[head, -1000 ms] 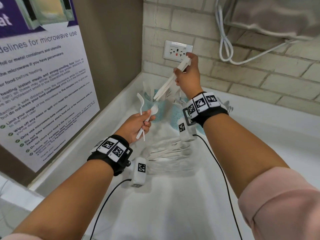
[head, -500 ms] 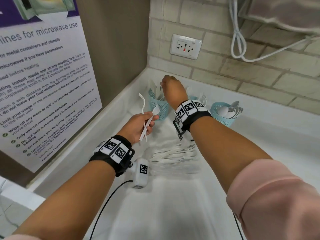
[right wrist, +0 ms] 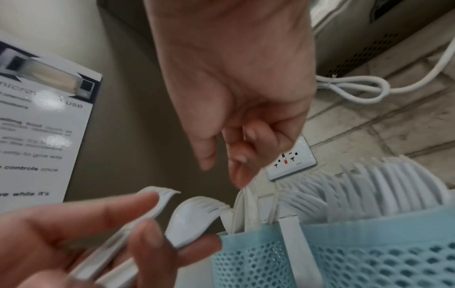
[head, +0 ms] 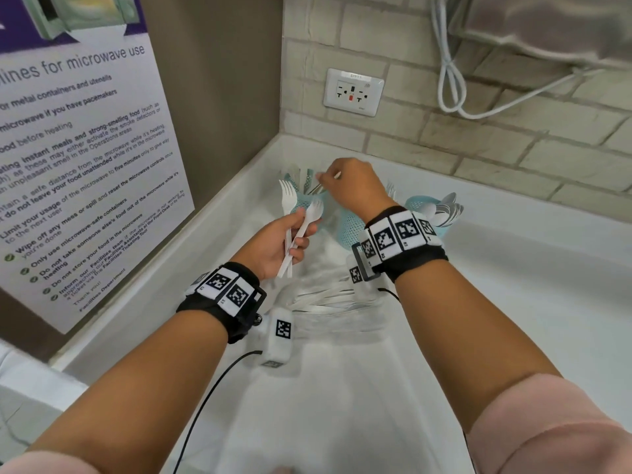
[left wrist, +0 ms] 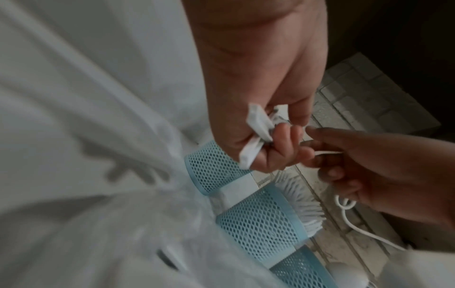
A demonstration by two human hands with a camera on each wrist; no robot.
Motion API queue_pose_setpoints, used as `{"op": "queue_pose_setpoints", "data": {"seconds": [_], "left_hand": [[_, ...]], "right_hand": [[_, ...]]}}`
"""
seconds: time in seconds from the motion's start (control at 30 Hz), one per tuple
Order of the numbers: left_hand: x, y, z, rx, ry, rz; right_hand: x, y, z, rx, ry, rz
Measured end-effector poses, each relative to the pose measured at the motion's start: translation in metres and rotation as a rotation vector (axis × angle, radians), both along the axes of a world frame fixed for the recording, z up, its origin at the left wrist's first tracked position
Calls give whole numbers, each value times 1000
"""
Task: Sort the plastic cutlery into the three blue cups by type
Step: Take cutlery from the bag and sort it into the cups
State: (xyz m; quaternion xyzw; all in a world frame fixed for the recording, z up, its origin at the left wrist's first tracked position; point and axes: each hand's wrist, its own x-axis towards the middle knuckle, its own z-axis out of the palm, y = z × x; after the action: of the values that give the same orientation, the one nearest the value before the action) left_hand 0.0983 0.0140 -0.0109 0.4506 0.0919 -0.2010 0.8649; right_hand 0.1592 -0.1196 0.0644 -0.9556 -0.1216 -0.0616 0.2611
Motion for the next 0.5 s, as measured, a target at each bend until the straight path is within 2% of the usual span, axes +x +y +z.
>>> {"op": "queue_pose_setpoints", "data": {"seconds": [0.07, 0.13, 0.3, 0.43, 0.5], "left_hand": [[-2, -6, 4, 13, -12, -44], [-4, -12, 6, 30, -30, -84], [-8, -26, 4, 111, -39, -129], [-11, -35, -1, 235, -23, -122], [-12, -38, -1, 261, -25, -134]], "right_hand": [[-10, -5, -2, -64, 155, 35], [-19, -10, -7, -26, 271, 68], [-27, -32, -24, 293, 389, 33], [-34, -45, -35, 630, 502, 31], [-38, -50, -36, 720, 519, 22]]}}
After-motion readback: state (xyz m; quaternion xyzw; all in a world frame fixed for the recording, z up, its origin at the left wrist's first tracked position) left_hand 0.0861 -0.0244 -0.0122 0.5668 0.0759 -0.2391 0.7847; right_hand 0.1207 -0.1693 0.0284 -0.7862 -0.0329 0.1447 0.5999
